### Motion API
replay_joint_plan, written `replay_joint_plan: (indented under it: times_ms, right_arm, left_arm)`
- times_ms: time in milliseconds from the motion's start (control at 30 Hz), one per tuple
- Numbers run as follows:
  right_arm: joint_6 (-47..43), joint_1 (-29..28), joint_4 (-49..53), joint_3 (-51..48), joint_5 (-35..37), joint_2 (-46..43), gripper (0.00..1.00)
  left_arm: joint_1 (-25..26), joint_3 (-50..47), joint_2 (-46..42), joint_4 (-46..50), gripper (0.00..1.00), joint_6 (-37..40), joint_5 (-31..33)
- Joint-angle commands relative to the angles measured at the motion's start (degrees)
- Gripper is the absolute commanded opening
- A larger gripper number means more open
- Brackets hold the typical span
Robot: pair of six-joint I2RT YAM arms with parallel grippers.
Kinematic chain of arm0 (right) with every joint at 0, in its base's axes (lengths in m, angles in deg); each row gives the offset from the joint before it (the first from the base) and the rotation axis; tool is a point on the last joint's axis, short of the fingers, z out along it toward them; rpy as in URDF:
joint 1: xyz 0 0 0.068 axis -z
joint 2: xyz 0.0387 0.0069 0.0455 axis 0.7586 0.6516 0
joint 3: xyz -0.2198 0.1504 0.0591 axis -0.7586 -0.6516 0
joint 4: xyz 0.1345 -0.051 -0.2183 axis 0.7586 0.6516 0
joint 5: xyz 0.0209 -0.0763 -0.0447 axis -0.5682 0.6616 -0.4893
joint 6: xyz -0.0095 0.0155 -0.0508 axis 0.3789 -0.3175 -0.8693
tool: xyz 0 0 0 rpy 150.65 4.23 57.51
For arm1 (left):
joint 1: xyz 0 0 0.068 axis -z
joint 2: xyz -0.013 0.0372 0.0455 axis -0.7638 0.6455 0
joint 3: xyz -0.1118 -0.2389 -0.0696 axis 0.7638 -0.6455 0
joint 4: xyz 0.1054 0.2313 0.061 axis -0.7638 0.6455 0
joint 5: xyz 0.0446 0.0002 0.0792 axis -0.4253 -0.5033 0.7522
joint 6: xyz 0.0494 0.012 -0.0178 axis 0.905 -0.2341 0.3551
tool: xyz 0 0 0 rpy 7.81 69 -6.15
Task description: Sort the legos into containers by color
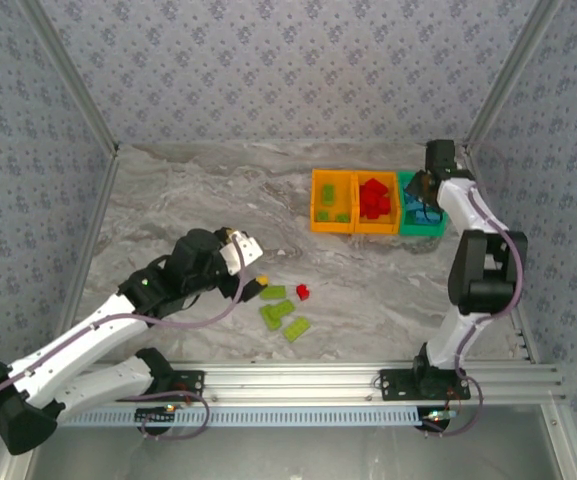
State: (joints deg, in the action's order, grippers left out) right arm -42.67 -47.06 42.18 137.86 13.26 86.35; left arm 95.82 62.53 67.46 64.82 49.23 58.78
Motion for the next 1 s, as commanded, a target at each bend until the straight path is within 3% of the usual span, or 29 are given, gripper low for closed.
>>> replay_joint_plan:
  times_ms: [0,167,333,433,533,633,733,967]
  right_arm:
    - [1.9,-3.5,0.8,-9.8,-0.4,-12.1,0.64]
    - [4.0,-11.9,1.8,-23.0,-3.5,-31.2,0.76]
    - [5.0,-26.6,10.4,-28.3,-7.0,-46.1,0.9]
    - [8.5,-35.5,16.7,-29.3,-8.7,-50.4,1.0]
    - [12.0,-44.4,20.1,-30.1,-9.3,-51.7,1.0]
    - [14.7,-51.3,21.1,-30.3,-7.8,-51.4,1.0]
    - [17.2,-54.8,21.8,-30.2,-3.3,-51.0,1.0]
    - [18.0,-54.9,23.6,-30.2,0.5,-51.7,1.0]
  left_arm:
    - [-2.3,2.8,-1.2,-0.8,0.99,-7.4,1.2]
    - [-6.5,3.7,-0.9,-1.9,0.99,-16.0,0.1]
    - [-8.5,5.3,2.8,-0.7,0.99,-31.3,0.8]
    - [-8.7,5.8,6.5,1.9,0.99,-41.8,-1.1]
    - [-8.2,5.3,9.9,2.2,0.99,-51.6,-3.5]
    - [-5.4,4.6,14.0,1.9,0.99,-56.4,-3.3]
    - [-1.4,5.0,19.9,0.9,0.99,-57.7,-2.5]
    - [3.7,5.7,33.4,-1.5,0.99,-60.8,-1.5]
